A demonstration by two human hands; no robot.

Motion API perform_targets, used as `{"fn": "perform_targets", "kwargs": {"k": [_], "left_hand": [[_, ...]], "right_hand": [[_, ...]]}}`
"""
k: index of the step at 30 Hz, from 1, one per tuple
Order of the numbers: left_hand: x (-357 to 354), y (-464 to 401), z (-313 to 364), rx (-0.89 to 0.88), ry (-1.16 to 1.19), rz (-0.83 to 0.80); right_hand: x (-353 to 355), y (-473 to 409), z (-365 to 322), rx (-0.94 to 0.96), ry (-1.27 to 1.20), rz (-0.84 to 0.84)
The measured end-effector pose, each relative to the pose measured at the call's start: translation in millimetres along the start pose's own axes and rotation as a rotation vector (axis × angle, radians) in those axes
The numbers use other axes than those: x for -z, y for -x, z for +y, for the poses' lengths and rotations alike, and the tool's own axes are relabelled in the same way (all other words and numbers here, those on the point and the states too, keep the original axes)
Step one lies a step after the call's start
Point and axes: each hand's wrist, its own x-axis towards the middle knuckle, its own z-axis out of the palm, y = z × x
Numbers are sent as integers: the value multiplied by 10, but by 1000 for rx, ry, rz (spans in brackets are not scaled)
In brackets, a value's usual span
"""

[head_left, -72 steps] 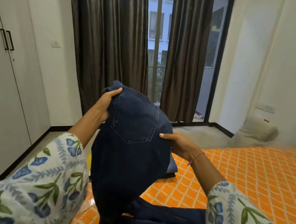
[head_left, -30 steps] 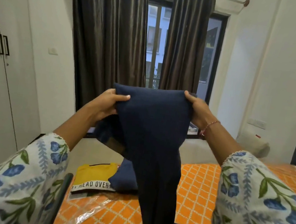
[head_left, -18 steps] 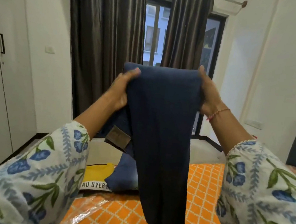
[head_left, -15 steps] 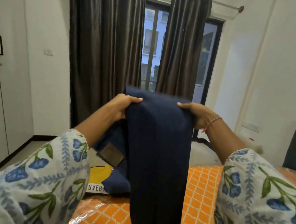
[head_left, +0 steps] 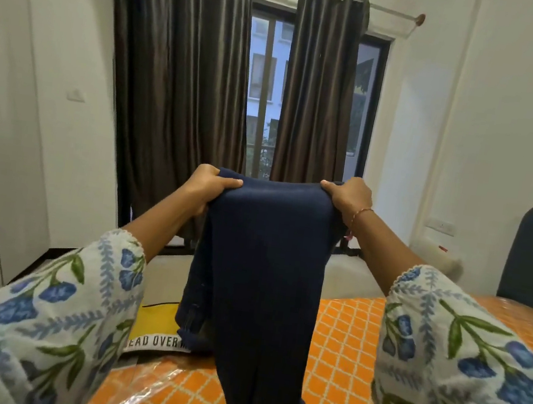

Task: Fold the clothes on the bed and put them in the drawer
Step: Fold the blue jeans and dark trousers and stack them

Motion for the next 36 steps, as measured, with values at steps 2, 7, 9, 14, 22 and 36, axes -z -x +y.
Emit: {"fn": "perform_targets", "kwargs": {"k": [2, 7, 9, 14, 22, 36], "left_hand": [[40, -27, 107, 28, -14, 55], [131, 35, 286, 31, 806, -191], [64, 68, 216, -6, 770, -245], [50, 21, 262, 174, -77, -128], [-39, 169, 93, 68, 437, -250], [-316, 94, -151, 90, 388, 58]], "right_hand": [[19, -14, -61, 45, -6, 50], [189, -27, -223, -100, -882, -285], [163, 61, -128, -127, -746, -460], [165, 56, 9, -384, -282, -420], [155, 97, 73, -270, -775, -235], [-23, 224, 624, -79, -538, -313]]}}
